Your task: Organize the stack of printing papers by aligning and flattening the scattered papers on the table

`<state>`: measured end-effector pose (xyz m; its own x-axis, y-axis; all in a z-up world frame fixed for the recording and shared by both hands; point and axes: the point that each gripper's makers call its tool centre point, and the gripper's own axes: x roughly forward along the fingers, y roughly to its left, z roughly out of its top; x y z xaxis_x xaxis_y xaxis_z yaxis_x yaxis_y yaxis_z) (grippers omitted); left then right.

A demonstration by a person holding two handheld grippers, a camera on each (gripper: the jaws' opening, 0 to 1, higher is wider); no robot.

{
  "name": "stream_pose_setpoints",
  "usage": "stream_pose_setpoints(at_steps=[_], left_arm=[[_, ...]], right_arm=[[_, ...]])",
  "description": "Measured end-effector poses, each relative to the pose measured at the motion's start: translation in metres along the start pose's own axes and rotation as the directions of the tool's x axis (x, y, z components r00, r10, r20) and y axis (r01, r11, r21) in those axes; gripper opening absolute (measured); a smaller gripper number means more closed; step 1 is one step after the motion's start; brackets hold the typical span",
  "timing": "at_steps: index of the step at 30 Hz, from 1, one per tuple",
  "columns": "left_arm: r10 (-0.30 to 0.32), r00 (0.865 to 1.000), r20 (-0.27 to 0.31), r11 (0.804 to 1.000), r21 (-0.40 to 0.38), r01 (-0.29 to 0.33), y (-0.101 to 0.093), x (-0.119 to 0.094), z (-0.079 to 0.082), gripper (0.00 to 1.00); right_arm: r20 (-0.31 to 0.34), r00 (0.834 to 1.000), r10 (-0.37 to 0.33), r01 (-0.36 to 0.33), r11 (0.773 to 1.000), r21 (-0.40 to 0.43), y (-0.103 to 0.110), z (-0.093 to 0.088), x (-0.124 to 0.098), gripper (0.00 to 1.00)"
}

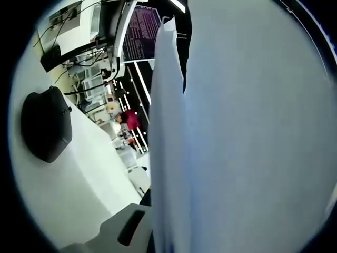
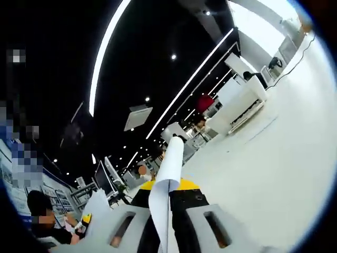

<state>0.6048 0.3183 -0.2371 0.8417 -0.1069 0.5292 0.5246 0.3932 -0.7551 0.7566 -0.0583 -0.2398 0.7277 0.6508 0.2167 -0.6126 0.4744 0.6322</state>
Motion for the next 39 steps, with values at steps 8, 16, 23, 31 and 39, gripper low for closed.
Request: stream_pose_setpoints(at_steps=[8,16,23,31,39], left_arm=[[-0.001,1.000,0.001,1.000,-0.002,0.001,0.000,0.000,0.000,0.09],[-0.002,1.000,0.002,1.000,-0.002,0.002,-0.001,0.000,0.001,0.09],[0.000,1.000,0.003,1.000,-0.001,0.000,0.004,0.001,0.003,0.09],[0.001,1.000,0.004,1.000,0.000,-0.001,0.006,0.001,0.004,0.09],[0.001,1.000,0.004,1.000,-0.002,-0.001,0.006,0.001,0.004,0.09]], right_arm=[[0.073,0.995,0.070,-0.075,0.995,0.067,0.026,0.019,0.010,0.00],[0.093,0.991,0.099,-0.107,0.990,0.094,0.040,0.020,0.018,0.00],[0.102,0.987,0.124,-0.135,0.985,0.110,0.050,0.020,0.022,0.00],[0.167,0.974,0.152,-0.177,0.973,0.151,0.063,0.031,0.025,0.00],[0.180,0.967,0.180,-0.211,0.963,0.167,0.081,0.032,0.031,0.00]])
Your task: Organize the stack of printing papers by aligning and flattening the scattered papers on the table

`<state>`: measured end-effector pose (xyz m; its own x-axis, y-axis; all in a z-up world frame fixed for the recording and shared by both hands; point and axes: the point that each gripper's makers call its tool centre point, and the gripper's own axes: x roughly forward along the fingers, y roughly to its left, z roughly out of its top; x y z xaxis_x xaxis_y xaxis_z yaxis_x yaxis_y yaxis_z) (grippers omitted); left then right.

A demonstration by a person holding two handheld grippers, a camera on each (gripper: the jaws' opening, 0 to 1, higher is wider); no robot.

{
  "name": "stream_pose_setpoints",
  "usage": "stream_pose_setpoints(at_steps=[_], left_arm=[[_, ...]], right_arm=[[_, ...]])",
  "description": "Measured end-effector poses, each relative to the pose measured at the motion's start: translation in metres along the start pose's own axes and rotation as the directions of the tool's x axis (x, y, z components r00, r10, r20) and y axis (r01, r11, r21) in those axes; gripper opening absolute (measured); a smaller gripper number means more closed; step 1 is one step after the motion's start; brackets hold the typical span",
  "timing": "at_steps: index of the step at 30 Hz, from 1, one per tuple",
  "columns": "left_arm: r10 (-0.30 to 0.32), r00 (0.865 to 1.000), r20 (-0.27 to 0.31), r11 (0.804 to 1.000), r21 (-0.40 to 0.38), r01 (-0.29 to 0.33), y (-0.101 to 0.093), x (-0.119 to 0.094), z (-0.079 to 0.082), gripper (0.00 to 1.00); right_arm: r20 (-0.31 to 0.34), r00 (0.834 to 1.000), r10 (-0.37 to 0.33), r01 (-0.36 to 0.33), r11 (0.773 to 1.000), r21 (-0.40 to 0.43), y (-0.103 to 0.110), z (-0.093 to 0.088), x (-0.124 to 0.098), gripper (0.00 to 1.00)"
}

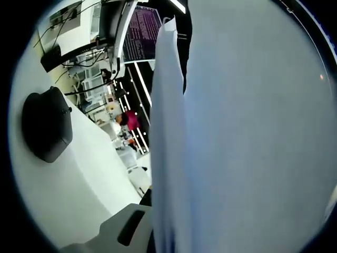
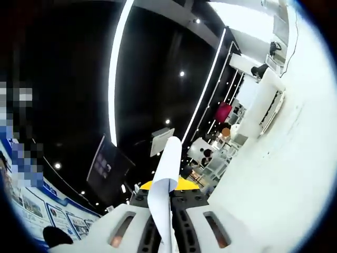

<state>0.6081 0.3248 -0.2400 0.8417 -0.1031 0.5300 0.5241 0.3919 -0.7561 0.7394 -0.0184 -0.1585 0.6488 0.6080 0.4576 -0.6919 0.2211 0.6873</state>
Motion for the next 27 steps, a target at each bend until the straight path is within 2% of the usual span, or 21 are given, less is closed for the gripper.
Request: stream_pose_setpoints(at_steps=[27], left_arm=[[-0.001,1.000,0.001,1.000,-0.003,0.001,-0.001,0.000,-0.001,0.09]], right_arm=[[-0.013,0.996,0.094,-0.094,0.996,-0.002,0.047,-0.006,0.017,0.00]])
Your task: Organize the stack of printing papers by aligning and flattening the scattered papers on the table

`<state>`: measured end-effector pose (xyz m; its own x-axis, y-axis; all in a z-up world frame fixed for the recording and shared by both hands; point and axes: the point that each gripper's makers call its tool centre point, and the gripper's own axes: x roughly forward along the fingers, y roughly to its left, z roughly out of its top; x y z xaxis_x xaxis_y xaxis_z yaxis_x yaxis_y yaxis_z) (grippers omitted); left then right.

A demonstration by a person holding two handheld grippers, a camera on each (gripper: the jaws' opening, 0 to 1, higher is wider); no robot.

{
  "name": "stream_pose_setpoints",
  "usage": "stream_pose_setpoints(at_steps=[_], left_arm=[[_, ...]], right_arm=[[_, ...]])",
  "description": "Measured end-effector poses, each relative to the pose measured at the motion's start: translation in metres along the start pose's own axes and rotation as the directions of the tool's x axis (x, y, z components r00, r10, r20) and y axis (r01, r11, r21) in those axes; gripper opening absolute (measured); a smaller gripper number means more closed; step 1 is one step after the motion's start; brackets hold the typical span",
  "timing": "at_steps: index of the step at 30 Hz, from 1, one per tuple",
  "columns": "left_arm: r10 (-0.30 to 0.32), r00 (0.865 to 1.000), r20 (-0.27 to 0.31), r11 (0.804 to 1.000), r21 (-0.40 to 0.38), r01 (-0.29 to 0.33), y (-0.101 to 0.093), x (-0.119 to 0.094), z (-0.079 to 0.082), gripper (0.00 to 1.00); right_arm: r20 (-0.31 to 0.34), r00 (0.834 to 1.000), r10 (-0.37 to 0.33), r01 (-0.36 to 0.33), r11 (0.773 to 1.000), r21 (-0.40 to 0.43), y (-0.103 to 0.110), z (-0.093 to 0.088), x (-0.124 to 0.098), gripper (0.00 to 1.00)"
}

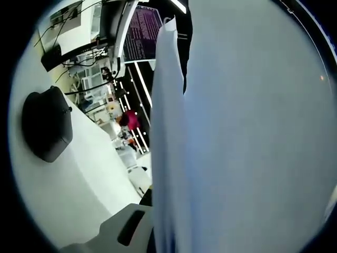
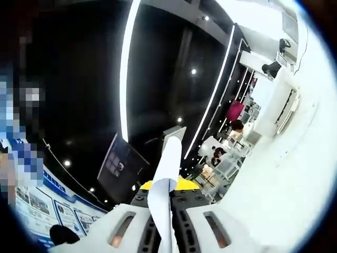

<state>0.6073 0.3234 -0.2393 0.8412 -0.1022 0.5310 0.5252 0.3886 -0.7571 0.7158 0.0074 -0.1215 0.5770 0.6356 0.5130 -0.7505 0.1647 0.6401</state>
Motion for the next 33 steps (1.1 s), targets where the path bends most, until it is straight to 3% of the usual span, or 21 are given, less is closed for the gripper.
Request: stream_pose_setpoints(at_steps=[14,19,24,33], left_arm=[[-0.002,1.000,0.003,1.000,-0.001,0.002,0.000,0.000,0.000,0.09],[-0.003,1.000,0.003,1.000,-0.002,0.003,0.000,0.000,0.000,0.09],[-0.004,1.000,0.004,1.000,-0.003,0.004,0.000,0.000,0.000,0.09],[-0.004,1.000,0.005,1.000,-0.002,0.004,0.000,0.000,0.001,0.10]], right_arm=[[0.047,0.997,0.066,-0.069,0.996,0.064,0.030,0.007,0.008,0.00],[0.054,0.995,0.084,-0.088,0.993,0.084,0.035,0.006,0.009,0.00],[0.090,0.990,0.105,-0.119,0.978,0.170,0.039,0.004,0.012,0.00],[0.091,0.990,0.113,-0.129,0.972,0.199,0.036,0.000,0.020,0.00]])
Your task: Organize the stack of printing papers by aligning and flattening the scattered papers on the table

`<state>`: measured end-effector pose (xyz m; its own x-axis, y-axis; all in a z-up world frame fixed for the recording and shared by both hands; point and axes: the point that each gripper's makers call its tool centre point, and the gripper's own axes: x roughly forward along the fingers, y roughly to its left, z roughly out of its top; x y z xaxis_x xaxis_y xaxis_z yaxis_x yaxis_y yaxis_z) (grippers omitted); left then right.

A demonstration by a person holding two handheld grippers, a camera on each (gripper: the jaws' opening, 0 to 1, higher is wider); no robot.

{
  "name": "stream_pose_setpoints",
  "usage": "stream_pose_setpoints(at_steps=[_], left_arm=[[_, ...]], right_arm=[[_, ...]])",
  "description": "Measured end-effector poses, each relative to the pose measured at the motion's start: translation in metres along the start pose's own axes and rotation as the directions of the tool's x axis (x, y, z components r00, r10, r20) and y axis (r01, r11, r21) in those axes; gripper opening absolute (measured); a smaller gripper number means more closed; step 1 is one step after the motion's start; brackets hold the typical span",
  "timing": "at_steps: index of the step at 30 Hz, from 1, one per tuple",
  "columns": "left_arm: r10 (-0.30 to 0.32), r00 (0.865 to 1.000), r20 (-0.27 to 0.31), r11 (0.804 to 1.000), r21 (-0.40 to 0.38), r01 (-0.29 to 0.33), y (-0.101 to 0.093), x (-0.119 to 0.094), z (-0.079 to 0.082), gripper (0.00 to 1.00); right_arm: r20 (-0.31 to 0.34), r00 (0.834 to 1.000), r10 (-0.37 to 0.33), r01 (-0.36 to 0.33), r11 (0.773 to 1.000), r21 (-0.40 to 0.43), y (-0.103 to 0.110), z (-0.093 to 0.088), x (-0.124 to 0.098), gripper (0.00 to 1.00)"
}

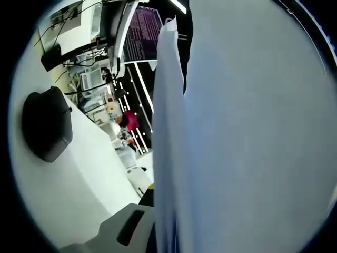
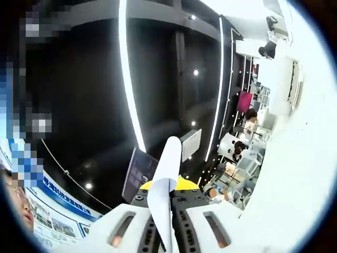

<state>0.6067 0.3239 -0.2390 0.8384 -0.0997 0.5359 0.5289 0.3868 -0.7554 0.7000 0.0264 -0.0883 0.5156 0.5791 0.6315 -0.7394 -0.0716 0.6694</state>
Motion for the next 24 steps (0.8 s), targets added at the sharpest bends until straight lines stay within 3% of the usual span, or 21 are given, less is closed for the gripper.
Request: stream_pose_setpoints(at_steps=[13,24], left_arm=[[-0.001,1.000,0.001,1.000,-0.003,0.001,0.000,0.000,0.001,0.10],[-0.001,1.000,0.001,1.000,-0.003,0.001,0.001,0.000,0.002,0.10]], right_arm=[[-0.022,1.000,-0.001,0.001,1.000,0.013,-0.006,-0.012,0.003,0.00],[-0.046,0.999,0.001,0.000,0.999,0.034,-0.007,-0.032,0.007,0.00]])
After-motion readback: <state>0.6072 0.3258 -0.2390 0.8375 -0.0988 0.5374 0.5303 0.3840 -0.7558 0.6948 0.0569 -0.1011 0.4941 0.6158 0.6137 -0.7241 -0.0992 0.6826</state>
